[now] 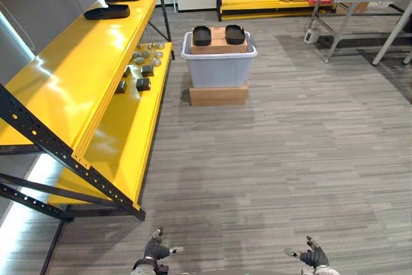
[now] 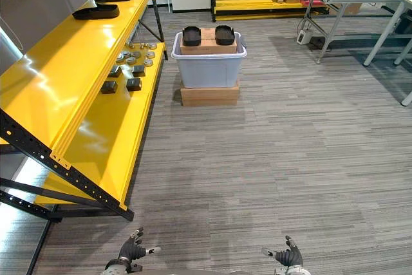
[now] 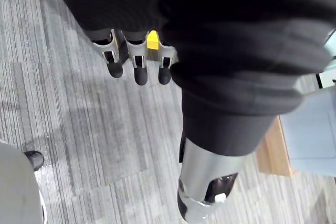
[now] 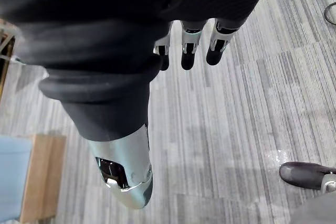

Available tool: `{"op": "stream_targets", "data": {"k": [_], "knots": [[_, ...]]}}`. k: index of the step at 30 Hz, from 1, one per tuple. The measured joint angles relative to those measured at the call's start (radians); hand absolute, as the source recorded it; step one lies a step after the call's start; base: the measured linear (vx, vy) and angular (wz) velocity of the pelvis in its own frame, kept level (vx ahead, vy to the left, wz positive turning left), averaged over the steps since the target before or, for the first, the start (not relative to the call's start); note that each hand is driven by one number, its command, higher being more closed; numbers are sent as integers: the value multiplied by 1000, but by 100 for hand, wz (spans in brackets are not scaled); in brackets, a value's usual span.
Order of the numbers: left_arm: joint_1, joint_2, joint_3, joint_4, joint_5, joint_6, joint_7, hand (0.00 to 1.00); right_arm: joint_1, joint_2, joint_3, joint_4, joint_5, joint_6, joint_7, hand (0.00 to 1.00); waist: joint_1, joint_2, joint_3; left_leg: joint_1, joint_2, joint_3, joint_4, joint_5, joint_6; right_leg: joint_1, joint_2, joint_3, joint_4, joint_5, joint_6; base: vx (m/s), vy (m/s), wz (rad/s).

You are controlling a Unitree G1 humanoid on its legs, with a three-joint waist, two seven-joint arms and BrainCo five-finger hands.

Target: Walk over and take plastic housings, then place them on the shelf

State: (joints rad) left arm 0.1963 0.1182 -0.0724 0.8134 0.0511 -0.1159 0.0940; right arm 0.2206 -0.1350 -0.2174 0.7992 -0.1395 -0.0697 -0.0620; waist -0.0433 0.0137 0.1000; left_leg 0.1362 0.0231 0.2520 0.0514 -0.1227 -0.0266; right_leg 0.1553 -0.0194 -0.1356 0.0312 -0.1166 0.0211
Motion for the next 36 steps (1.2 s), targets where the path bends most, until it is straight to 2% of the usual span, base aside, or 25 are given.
{"op": "stream_targets", "data": {"k": [9, 15, 19, 22, 23, 24, 25, 26, 27, 28, 29, 30, 31, 32, 34, 35, 36], "knots": [[0, -23, 5, 0, -1, 0, 1, 0, -21, 0, 0, -1, -5, 1, -2, 0, -2, 3, 4, 15, -6, 0, -22, 5, -8, 19, -1, 0, -27, 6, 9, 1, -3, 0], [0, -36, 17, 0, -13, 1, 1, 0, -28, 4, -21, -1, 72, 2, -7, 0, -4, 9, 15, 32, -6, 8, -37, 5, -8, 30, 1, 3, -35, 6, 9, 7, -29, -2], [0, -36, 38, 0, -22, 2, 6, 0, -42, 13, -22, -1, 93, 3, -24, 0, -3, 2, 27, 24, -6, 28, -36, 4, -8, 15, 1, 22, -34, 6, 9, -19, -36, -15], [-8, -39, 36, -2, -30, 2, 17, 0, -69, 13, -39, 1, 101, 9, -27, 0, -5, 16, 36, -26, -1, 53, 4, -26, 23, -35, 0, 35, -16, 3, 10, -16, -9, -21], [-17, -40, 36, -10, -42, 3, 18, 0, -84, 11, -52, 2, 104, 11, -30, 0, -3, 29, 44, -49, 4, 64, 37, -54, 29, -75, -3, 51, 37, -25, 23, 8, 16, -32], [-16, -40, 36, -17, -43, 3, 18, 0, -90, 11, -57, 2, 108, 12, -30, 0, 0, 31, 48, -59, 4, 73, 56, -69, 33, -94, -9, 54, 79, -53, 33, 28, 35, -28], [-17, -40, 35, -31, -45, 3, 18, 0, -98, 8, -60, 2, 112, 14, -31, 0, -3, 32, 57, -67, -3, 79, 88, -100, 42, -138, -32, 51, 191, -112, 64, 49, 62, -12], [-17, -40, 34, -43, -46, 3, 19, 0, -91, 6, -62, 2, 112, 19, -31, 0, -9, 20, 67, -67, -15, 77, 103, -131, 54, -196, -60, 29, 344, -155, 86, 39, 74, -5], [-17, -39, 33, -46, -47, 3, 19, 0, -90, 8, -61, 2, 112, 21, -30, 0, -7, 19, 68, -60, -22, 73, 108, -141, 58, -232, -79, 8, 435, -163, 81, 82, 105, 8], [-22, -34, 24, -49, -50, 3, 20, 0, -86, 13, -60, 2, 112, 25, -29, 0, -19, 20, 73, -40, -32, 60, 118, -156, 74, -311, -121, -29, 628, -158, 77, 185, 108, 29], [-24, -25, 13, -51, -50, 4, 21, 0, -79, 18, -58, 3, 114, 35, -28, 0, -35, 18, 82, -10, -34, 48, 136, -164, 86, -360, -151, -56, 751, -187, 71, 248, 101, 33], [-25, -22, 9, -54, -50, 5, 21, 0, -78, 17, -57, 3, 121, 38, -28, 0, -35, 23, 87, 11, -33, 47, 136, -171, 88, -375, -161, -73, 774, -204, 65, 378, 101, 25], [-29, -15, 2, -56, -50, 5, 23, 0, -78, 14, -54, 3, 131, 38, -28, 0, -36, 20, 98, 43, -26, 41, 125, -177, 87, -411, -176, -119, 771, -223, 59, 323, 68, 17], [-38, -13, -3, -56, -50, 5, 23, 0, -81, 10, -45, 3, 131, 37, -28, 0, -48, 42, 106, 56, -13, 24, 114, -176, 87, -436, -176, -158, 736, -221, 54, 397, 36, 42], [-72, -8, -4, -56, -52, 5, 25, 0, -98, 3, -38, 2, 131, 37, -28, 0, -59, 49, 135, 80, 27, -2, 99, -173, 81, -484, -157, -214, 602, -195, 42, 351, -60, 49], [-98, -1, -4, -56, -58, 5, 28, 0, -108, -3, -38, 2, 131, 37, -28, 0, -58, 52, 159, 105, 46, -5, 89, -171, 47, -532, -139, -209, 467, -109, 39, 373, -101, 23], [-103, -2, -4, -56, -59, 5, 33, 0, -113, -4, -37, 1, 131, 37, -28, 0, -58, 38, 161, 116, 49, -4, 84, -173, 24, -546, -130, -192, 391, -54, 40, 400, -125, 18]]}}
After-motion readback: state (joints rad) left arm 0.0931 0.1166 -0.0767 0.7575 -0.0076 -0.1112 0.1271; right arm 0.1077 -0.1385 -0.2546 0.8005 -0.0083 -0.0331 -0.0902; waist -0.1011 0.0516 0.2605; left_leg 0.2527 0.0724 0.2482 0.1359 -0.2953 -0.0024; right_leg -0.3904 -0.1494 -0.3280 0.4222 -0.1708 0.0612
